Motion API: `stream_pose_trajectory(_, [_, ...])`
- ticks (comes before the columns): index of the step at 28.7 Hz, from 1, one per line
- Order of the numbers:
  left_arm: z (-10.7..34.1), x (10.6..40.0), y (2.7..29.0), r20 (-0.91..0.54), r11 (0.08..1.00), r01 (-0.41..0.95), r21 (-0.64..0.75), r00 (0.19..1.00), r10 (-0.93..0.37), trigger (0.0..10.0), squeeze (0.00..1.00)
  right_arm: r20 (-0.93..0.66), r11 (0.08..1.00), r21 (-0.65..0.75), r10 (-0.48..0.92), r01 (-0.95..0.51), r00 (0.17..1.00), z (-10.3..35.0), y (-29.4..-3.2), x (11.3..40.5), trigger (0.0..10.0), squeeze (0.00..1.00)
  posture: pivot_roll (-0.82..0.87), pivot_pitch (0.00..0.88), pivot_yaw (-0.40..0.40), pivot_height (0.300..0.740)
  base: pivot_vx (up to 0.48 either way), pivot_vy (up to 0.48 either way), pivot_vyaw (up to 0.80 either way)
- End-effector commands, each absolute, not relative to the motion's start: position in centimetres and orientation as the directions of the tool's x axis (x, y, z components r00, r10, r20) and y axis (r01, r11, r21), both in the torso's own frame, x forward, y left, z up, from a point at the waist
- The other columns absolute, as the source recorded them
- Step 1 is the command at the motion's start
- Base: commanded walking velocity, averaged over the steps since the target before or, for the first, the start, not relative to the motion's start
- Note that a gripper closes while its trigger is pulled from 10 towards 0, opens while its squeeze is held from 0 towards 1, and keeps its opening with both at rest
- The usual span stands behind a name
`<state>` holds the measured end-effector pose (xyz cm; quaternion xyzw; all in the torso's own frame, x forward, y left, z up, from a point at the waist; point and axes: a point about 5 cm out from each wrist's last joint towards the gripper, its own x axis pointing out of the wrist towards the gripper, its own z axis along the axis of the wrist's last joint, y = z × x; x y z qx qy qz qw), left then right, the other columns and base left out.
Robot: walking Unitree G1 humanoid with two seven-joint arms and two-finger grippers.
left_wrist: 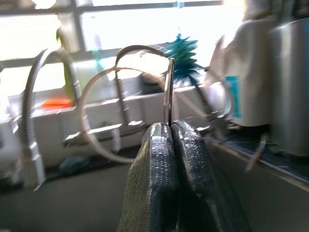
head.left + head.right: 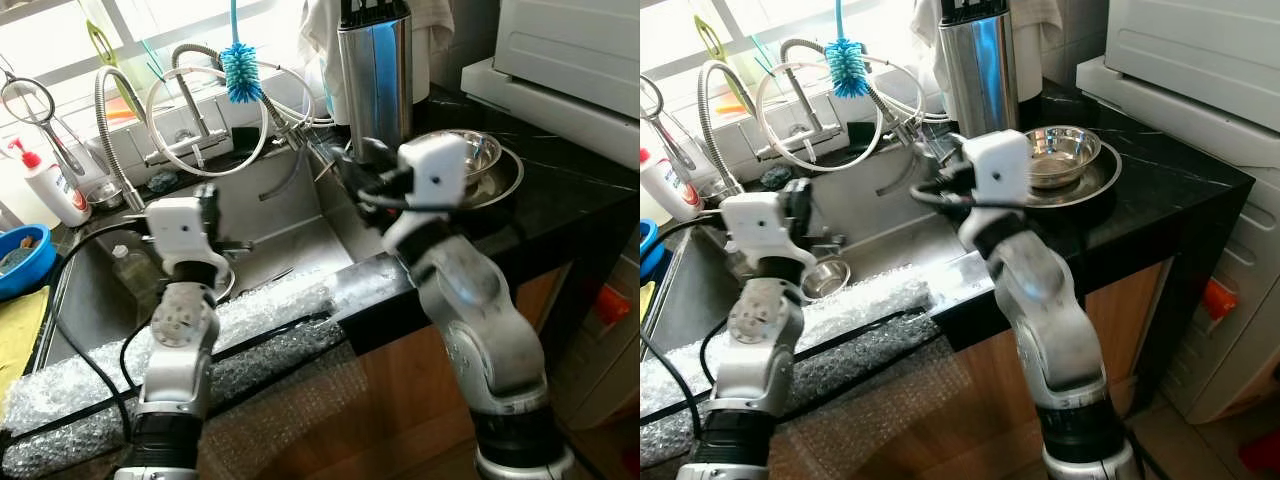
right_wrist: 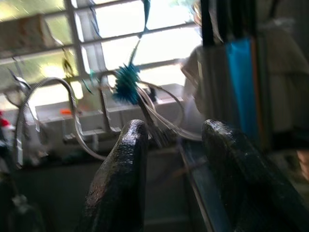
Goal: Kitchen organization
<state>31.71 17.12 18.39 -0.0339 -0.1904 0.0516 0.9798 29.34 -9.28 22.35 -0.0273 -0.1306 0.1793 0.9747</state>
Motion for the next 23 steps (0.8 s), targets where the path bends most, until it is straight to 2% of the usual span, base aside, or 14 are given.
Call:
stream_pose_trajectory(1, [18.1,31.9,18.8,0.344,0.986,-0.138,-0.093,0.925,0.162,10.0,0.0,0.283,0.937,-0.113,0.349,-0.33,0.894,22.8,-9.1,28.8,10.0,0.0,-0.17,0.0,0.217,0.74,0.0,0.0,0.0])
stream_pose_trajectory(7, [17.0,32.3,21.7,0.288,0.976,-0.188,-0.114,0.934,0.214,10.0,0.0,0.269,0.966,-0.114,0.256,-0.234,0.928,20.6,-10.8,27.1,10.0,0.0,-0.19,0.0,0.219,0.74,0.0,0.0,0.0])
stream_pose_trajectory(8, [17.0,32.4,22.9,0.285,0.971,-0.21,-0.112,0.93,0.234,10.0,0.0,0.268,0.976,-0.133,0.205,-0.174,0.942,19.7,-11.7,26.4,10.0,0.0,-0.19,0.0,0.218,0.74,0.0,0.0,0.0])
stream_pose_trajectory(11, [16.8,32.6,24.1,0.277,0.966,-0.232,-0.113,0.927,0.254,10.0,0.0,0.263,0.983,-0.16,0.129,-0.089,0.956,18.4,-12.9,25.4,10.0,0.0,-0.19,0.0,0.217,0.74,0.0,0.0,0.0])
stream_pose_trajectory(17, [15.2,32.5,24.8,0.225,0.964,-0.23,-0.13,0.94,0.255,10.0,0.0,0.224,0.959,-0.283,0.089,-0.023,0.971,15.7,-14.3,23.9,10.0,0.0,-0.2,0.0,0.22,0.74,0.0,0.0,0.0])
stream_pose_trajectory(23, [14.1,32.8,25.1,0.16,0.956,-0.246,-0.162,0.949,0.272,10.0,0.0,0.217,0.956,-0.294,0.061,0.005,0.974,14.9,-14.8,23.5,10.0,0.0,-0.2,0.0,0.227,0.74,0.0,0.0,0.0])
